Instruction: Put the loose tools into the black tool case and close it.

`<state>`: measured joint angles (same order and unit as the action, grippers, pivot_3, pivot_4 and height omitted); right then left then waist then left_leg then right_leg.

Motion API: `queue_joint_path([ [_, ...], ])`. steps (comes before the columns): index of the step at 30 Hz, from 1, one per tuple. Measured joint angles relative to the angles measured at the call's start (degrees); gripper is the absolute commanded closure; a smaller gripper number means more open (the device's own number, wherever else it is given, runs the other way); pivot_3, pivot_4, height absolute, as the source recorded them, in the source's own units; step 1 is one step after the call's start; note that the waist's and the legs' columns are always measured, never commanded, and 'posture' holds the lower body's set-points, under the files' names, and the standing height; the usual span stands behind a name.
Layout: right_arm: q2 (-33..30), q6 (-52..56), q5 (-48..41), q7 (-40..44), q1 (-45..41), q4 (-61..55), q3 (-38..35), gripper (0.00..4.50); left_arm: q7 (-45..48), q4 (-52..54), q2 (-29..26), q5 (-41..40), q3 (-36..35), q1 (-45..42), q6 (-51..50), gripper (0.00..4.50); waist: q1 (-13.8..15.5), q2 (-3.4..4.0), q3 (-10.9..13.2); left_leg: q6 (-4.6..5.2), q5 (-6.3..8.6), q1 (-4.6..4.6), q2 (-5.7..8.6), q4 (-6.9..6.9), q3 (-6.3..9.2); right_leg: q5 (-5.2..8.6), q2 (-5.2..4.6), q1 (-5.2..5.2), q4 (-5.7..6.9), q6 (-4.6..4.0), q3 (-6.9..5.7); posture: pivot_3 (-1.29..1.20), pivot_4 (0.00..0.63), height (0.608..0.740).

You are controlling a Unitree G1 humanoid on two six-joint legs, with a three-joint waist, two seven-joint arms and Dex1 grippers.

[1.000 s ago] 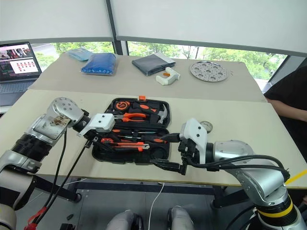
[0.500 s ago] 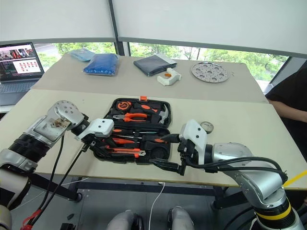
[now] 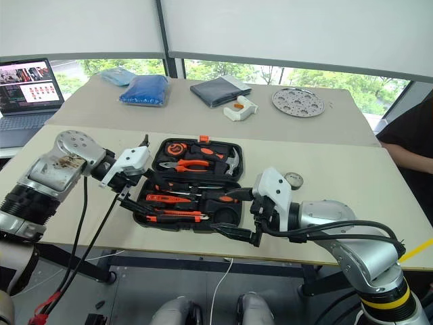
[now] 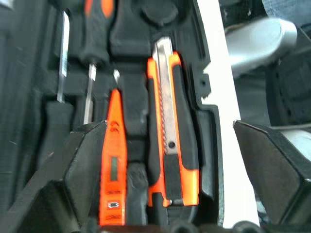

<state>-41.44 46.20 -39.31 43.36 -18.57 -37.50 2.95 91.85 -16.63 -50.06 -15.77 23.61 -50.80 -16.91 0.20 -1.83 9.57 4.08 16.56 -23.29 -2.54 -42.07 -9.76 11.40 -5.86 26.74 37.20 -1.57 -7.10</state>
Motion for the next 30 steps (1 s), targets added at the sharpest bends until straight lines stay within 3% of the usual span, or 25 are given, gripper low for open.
queue_joint_path([
  [8,-0.41,-0.01,0.3,0.99,-0.86,0.97,0.07,0.0,0.23,0.13,2.21,3.61,0.0,3.92,3.36,4.3,0.05,0.0,0.0,0.0,0.0,-0.02,-0.01,0.0,0.0,0.0,0.0,0.01,0.0,-0.01,-0.01,0.0,0.15,0.718],
  [9,-0.41,-0.01,0.3,1.18,-0.86,0.97,0.07,0.0,0.26,0.13,2.44,4.12,0.0,3.93,3.77,4.4,0.11,0.0,0.0,0.0,0.0,-0.02,-0.01,0.0,0.0,0.0,0.0,0.01,-0.01,-0.01,-0.01,0.0,0.15,0.718],
  [20,-0.47,-0.02,0.75,1.5,-0.75,0.97,0.05,0.0,-0.13,2.34,2.08,10.48,0.77,6.85,11.62,4.4,0.14,0.11,-0.07,0.01,0.01,0.09,-0.02,0.04,0.0,0.0,-0.01,-0.06,-0.03,-0.03,-0.01,0.0,0.15,0.718],
  [26,-0.46,-0.02,0.93,1.38,-0.7,0.99,0.03,0.0,-1.26,0.42,3.71,13.6,0.7,6.82,16.34,4.4,0.31,0.62,-0.36,0.22,0.16,0.49,-0.02,0.11,0.02,0.01,-0.22,-0.46,-0.08,0.01,0.0,0.0,0.15,0.718],
  [29,-0.46,-0.02,0.9,1.07,-0.69,1.02,-0.03,0.0,-1.56,-0.82,5.22,13.17,-0.57,6.77,14.38,4.4,0.47,0.79,-0.47,0.27,0.18,0.46,-0.02,0.09,0.04,-0.04,-0.28,-0.46,-0.05,0.09,0.0,0.0,0.15,0.718],
  [30,-0.51,0.0,0.83,0.92,-0.6,1.01,-0.23,0.0,-1.94,-1.01,5.58,12.23,-1.35,6.81,11.87,4.17,0.5,0.78,-0.46,0.27,0.17,0.37,-0.01,0.06,0.1,-0.05,-0.28,-0.44,-0.05,0.11,0.0,0.0,0.15,0.718],
])
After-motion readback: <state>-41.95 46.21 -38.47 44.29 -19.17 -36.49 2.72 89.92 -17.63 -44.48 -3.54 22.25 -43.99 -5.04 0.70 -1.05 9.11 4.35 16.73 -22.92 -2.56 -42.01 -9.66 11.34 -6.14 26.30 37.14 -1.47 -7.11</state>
